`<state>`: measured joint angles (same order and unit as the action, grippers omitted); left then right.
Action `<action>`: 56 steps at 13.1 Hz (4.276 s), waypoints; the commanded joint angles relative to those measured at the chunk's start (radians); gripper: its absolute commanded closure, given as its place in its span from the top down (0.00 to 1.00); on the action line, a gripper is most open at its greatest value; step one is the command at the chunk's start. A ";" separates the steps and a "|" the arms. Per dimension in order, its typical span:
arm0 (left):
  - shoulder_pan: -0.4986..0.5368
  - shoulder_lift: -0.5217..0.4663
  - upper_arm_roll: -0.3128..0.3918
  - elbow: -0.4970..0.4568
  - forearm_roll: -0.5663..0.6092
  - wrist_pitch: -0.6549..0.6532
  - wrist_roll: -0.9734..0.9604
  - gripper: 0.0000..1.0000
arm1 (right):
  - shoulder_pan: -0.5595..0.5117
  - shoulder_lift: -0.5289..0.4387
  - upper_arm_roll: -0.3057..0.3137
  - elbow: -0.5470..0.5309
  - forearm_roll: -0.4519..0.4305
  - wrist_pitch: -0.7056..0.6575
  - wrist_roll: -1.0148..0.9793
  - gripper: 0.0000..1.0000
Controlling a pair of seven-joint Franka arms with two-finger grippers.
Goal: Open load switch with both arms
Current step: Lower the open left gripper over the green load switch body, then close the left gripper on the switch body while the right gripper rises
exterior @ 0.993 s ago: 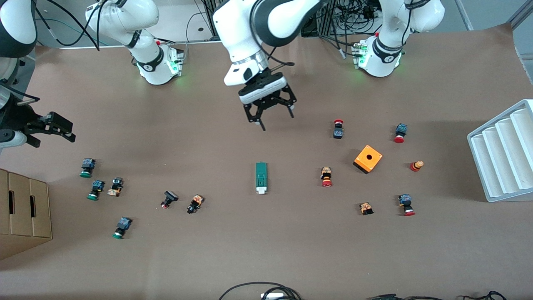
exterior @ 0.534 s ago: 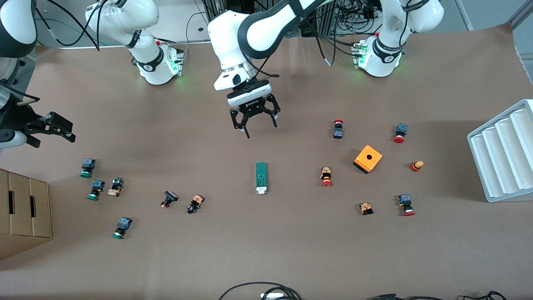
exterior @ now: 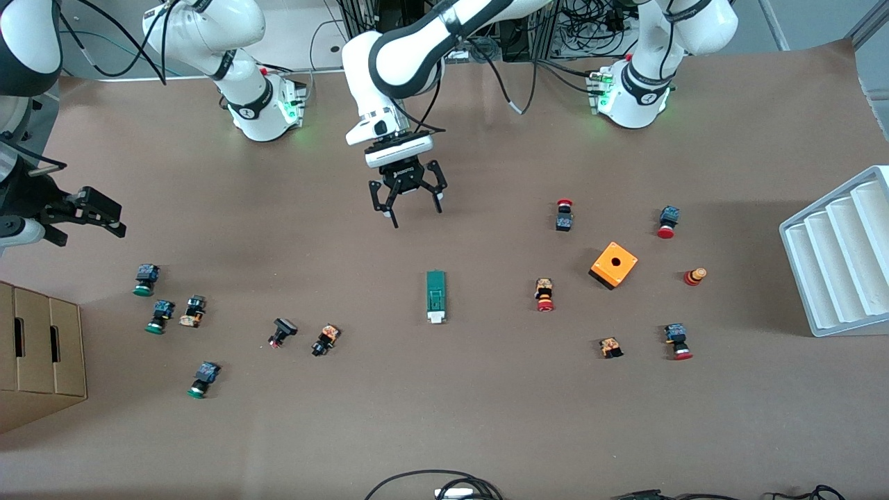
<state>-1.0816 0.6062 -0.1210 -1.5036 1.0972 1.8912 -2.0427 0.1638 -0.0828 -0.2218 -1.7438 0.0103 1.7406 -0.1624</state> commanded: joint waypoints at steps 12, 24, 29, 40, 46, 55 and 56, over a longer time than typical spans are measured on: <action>-0.044 0.096 0.014 -0.027 0.170 0.002 -0.188 1.00 | 0.000 0.011 0.004 0.024 -0.029 0.000 0.000 1.00; -0.031 -0.051 0.026 -0.262 0.211 0.207 -0.194 1.00 | 0.002 0.011 0.004 0.024 -0.029 0.000 0.000 1.00; -0.004 -0.052 0.026 -0.316 0.254 0.224 -0.197 1.00 | 0.002 0.011 0.004 0.024 -0.027 0.000 0.000 1.00; 0.002 0.072 0.024 -0.302 0.541 0.166 -0.550 1.00 | -0.003 0.020 0.004 0.027 -0.027 0.005 0.007 1.00; 0.000 0.159 0.024 -0.268 0.590 0.089 -0.593 1.00 | 0.000 0.040 0.005 0.027 -0.026 -0.009 0.004 1.00; 0.002 0.271 0.066 -0.170 0.682 0.092 -0.591 1.00 | 0.005 0.044 0.009 0.029 -0.018 -0.009 -0.003 1.00; 0.003 0.274 0.067 -0.168 0.681 0.095 -0.591 1.00 | 0.005 0.044 0.009 0.029 -0.016 -0.009 -0.002 1.00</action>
<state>-1.0742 0.8614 -0.0716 -1.6971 1.7577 1.9892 -2.6220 0.1650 -0.0507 -0.2142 -1.7425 0.0103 1.7462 -0.1631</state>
